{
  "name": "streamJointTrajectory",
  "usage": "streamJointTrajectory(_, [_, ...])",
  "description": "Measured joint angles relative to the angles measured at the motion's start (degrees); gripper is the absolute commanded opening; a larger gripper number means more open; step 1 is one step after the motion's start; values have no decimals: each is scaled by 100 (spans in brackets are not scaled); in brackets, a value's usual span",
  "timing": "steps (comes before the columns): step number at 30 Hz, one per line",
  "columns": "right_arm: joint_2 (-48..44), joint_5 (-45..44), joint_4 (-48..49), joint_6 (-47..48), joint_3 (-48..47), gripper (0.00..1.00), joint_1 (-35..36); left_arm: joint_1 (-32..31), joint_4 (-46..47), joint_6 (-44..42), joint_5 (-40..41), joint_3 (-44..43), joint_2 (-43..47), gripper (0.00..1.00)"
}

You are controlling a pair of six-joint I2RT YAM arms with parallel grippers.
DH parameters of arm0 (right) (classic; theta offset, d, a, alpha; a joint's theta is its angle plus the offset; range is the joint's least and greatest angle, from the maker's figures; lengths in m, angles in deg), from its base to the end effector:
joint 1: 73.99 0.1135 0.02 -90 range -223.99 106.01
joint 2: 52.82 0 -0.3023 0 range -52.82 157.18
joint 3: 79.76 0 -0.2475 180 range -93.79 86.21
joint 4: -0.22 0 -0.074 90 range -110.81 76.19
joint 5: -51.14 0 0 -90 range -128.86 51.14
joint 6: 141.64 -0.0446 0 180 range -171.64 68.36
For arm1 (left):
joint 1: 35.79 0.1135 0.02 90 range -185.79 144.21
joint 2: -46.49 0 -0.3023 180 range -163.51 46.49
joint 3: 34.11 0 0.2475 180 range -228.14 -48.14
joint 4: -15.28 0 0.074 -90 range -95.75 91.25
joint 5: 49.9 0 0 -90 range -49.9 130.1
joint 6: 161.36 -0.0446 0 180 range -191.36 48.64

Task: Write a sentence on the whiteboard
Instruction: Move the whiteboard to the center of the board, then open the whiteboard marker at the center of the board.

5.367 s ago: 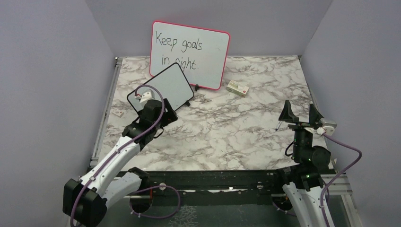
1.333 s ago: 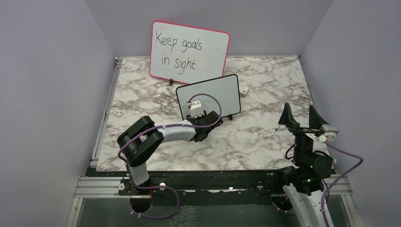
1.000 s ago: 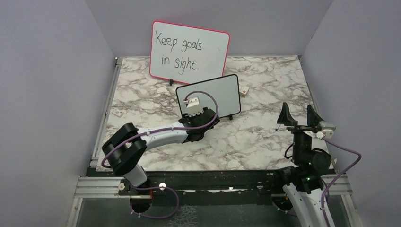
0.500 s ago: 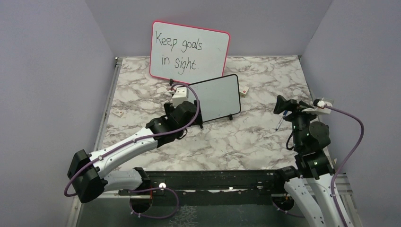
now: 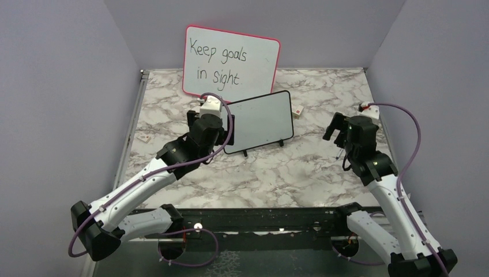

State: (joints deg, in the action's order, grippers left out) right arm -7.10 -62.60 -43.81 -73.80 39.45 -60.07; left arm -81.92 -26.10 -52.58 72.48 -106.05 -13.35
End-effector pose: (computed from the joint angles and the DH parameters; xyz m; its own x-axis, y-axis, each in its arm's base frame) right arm 0.1484 0.0183 0.3387 -0.3894 0.2592 -0.8839 0.2900 0.9453 0.1495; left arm 0.1610 -0.1331 0.3721 -0.4127 0.0370 -0.9101 0.1608 0.9864 -0.0328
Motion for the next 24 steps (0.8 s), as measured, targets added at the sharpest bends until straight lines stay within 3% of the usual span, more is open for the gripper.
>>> streamJointTrajectory(6, [938,-476,-627,-323,-354,100,0,743,13,-214,-4,79,234,99])
streamJointTrajectory(13, [1768,-769,-953,-662,-470,100,-269,885,164,-439,-55,562,960,99])
streamJointTrajectory(24, [2822,-46,-621,-1040,-219,73,-1740,1128,664,-581,-116,1032,1805,99])
